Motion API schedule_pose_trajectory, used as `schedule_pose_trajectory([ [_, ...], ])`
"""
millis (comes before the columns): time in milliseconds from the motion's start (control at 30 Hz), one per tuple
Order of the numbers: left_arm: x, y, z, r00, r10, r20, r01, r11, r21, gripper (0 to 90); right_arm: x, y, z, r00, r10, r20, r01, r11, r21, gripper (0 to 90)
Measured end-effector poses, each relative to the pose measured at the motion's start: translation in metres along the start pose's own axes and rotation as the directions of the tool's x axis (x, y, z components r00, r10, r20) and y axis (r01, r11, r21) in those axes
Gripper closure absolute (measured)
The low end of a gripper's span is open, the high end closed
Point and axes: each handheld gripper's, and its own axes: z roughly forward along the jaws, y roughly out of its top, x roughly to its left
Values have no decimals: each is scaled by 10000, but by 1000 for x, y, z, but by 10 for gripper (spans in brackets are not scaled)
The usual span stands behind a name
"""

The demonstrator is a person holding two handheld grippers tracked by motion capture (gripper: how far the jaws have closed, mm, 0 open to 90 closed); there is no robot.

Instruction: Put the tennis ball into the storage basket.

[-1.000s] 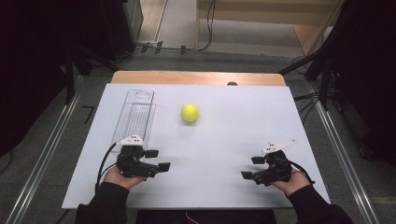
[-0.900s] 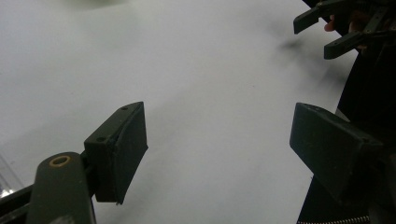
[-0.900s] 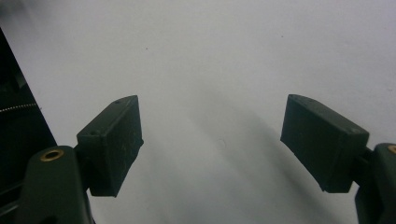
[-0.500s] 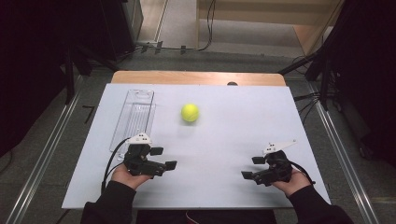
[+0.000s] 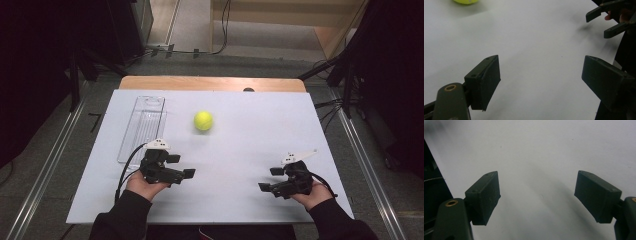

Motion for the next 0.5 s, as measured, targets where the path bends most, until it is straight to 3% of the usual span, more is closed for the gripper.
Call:
schedule_pose_trajectory([
  [100, 2, 1, 2, 10000, 18, -51, -19, 9999, -147, 162, 0, 0, 0, 10000, -12, 11, 12, 10000, -29, 185],
  [500, 3, 12, 14, 9998, 83, -180, -83, 10000, -7, 162, -1, 1, 0, 10000, -3, 92, 4, 10000, -90, 185],
])
